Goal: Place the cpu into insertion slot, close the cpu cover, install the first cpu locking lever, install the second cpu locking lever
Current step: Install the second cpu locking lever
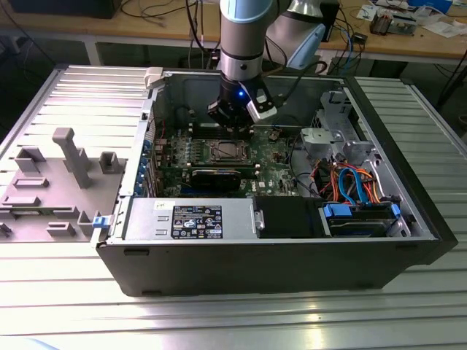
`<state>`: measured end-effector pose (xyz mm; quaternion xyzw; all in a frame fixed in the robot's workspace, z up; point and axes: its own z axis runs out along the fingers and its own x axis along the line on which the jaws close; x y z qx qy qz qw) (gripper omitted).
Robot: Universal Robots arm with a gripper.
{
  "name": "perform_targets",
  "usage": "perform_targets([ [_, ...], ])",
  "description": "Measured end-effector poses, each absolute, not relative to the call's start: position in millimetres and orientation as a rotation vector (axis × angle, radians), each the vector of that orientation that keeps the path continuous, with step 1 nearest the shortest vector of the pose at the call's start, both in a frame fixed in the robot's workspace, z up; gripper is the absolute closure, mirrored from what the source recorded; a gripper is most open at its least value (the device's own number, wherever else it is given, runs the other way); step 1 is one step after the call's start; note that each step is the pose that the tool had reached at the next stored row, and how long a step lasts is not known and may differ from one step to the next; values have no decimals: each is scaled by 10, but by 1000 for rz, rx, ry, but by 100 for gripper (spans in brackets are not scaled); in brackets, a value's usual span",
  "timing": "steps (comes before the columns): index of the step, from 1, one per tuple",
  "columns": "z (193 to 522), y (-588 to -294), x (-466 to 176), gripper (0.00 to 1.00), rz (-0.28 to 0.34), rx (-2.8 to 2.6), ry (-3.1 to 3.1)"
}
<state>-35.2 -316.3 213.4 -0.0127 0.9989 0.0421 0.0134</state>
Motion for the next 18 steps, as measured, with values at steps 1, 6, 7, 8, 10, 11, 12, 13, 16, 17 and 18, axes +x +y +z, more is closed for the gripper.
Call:
perform_targets([
  [1, 2140, -3163, -352, 89, 131, -40, 3112],
  [6, 2181, -3163, -352, 89, 131, -40, 3112],
  [7, 2189, -3163, -352, 89, 131, -40, 3112],
  [8, 2202, -3163, -352, 89, 131, -40, 3112],
  [10, 2213, -3163, -352, 89, 131, -40, 3112],
  [11, 2219, -3163, -352, 89, 131, -40, 3112],
  [12, 2224, -3163, -352, 89, 131, -40, 3112],
  [13, 2229, -3163, -352, 89, 131, -40, 3112],
  [16, 2242, -3163, -352, 89, 131, -40, 3112],
  [17, 2242, -3163, -352, 89, 131, -40, 3112],
  [18, 2242, -3163, -352, 89, 131, -40, 3112],
])
